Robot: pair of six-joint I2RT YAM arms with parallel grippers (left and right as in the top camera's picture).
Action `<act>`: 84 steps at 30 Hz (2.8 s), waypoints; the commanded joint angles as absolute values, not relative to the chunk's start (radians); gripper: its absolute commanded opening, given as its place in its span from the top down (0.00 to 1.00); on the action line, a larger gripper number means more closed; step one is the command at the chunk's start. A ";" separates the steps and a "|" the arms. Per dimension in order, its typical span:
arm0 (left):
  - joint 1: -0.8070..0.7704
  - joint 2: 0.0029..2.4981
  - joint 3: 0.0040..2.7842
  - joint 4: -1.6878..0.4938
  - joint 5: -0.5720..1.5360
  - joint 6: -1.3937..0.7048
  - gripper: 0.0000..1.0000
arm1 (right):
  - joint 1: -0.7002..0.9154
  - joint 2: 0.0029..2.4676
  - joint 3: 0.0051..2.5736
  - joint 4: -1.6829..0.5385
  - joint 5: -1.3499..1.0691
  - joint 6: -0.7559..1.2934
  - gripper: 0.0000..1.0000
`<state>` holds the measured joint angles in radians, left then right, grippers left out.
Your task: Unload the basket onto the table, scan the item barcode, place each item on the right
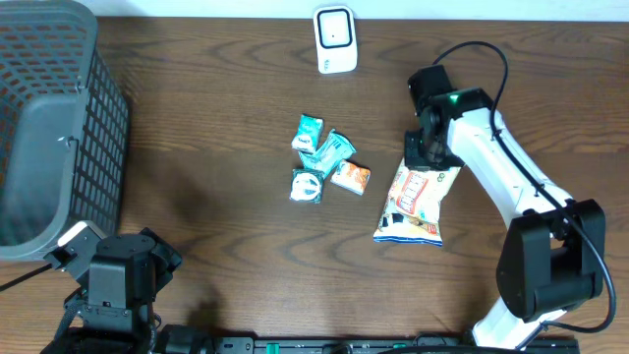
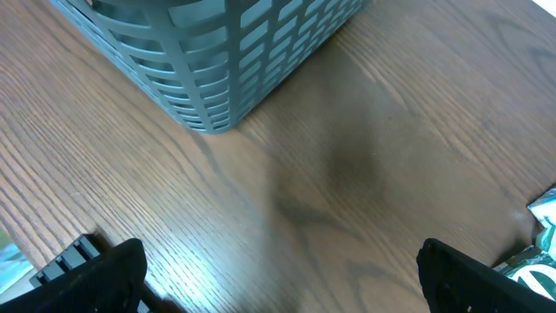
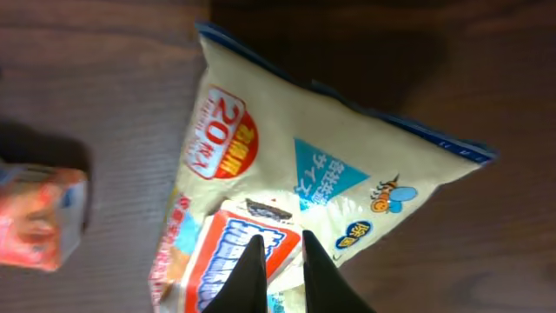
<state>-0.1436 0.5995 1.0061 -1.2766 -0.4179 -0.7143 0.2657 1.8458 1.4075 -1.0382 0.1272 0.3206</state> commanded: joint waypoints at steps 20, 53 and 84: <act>-0.137 0.598 1.006 -1.279 -0.435 -0.728 0.02 | 0.256 1.846 1.532 -1.094 0.052 0.204 0.72; -0.137 0.598 1.006 -1.279 -0.435 -0.728 0.02 | 0.216 1.844 1.490 -1.312 0.046 0.208 0.24; -0.137 0.598 1.006 -1.279 -0.435 -0.728 0.02 | 0.188 1.844 1.265 -1.172 0.267 0.399 0.77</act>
